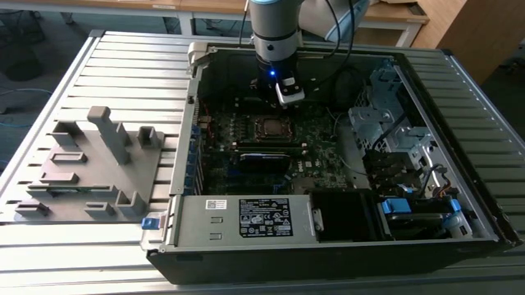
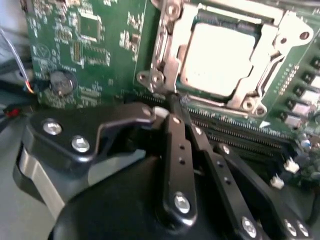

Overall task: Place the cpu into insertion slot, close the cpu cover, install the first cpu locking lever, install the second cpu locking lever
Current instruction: 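Install the first cpu locking lever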

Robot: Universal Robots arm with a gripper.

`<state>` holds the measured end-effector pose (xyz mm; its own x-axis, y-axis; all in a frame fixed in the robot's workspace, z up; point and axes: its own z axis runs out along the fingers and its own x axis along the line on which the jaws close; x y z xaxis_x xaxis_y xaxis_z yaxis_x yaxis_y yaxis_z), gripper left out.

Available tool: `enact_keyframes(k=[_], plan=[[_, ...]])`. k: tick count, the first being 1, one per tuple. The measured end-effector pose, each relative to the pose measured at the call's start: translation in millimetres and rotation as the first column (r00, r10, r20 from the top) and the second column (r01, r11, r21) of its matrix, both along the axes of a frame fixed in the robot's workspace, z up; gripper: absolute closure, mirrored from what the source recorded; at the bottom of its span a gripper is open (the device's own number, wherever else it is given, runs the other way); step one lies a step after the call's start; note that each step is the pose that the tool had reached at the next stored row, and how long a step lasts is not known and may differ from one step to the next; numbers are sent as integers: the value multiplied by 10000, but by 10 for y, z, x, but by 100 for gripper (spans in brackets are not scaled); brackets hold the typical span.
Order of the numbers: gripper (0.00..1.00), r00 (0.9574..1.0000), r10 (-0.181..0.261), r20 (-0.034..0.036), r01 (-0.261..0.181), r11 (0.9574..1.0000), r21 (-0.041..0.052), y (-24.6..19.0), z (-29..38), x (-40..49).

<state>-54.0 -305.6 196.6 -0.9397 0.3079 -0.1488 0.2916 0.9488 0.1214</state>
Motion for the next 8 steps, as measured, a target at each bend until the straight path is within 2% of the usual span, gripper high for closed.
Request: enact_keyframes(k=[4, 8], plan=[[90, 10000, 0, -2, 0, 10000, 0, 0, 45, 0], [90, 10000, 0, -2, 0, 10000, 0, 0, 133, 0]])
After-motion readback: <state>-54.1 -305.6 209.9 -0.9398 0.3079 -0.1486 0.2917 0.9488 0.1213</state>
